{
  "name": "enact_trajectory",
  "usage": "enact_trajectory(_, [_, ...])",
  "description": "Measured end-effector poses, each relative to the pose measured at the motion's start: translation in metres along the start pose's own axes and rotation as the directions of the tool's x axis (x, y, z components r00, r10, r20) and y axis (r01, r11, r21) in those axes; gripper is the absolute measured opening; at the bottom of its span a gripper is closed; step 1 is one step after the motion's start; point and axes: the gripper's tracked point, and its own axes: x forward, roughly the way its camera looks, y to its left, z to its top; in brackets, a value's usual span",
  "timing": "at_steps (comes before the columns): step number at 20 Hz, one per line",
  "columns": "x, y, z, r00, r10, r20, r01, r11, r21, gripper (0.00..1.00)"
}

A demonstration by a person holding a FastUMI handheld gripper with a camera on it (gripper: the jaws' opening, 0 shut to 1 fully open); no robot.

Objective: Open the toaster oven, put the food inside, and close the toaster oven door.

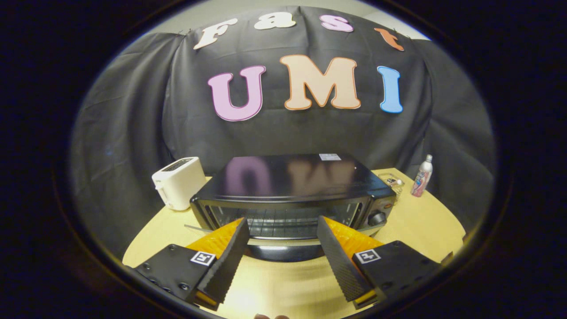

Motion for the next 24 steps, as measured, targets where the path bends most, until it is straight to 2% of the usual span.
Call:
enact_trajectory(8, [-0.032,-0.003,-0.046,0.997,-0.014,-0.082,0.014,1.000,-0.005,0.98])
enact_trajectory(16, [-0.039,-0.004,-0.066,0.993,-0.010,-0.121,0.010,1.000,-0.006,0.98])
enact_trajectory(24, [-0.048,-0.007,-0.112,0.976,-0.013,-0.218,0.012,1.000,-0.008,0.98])
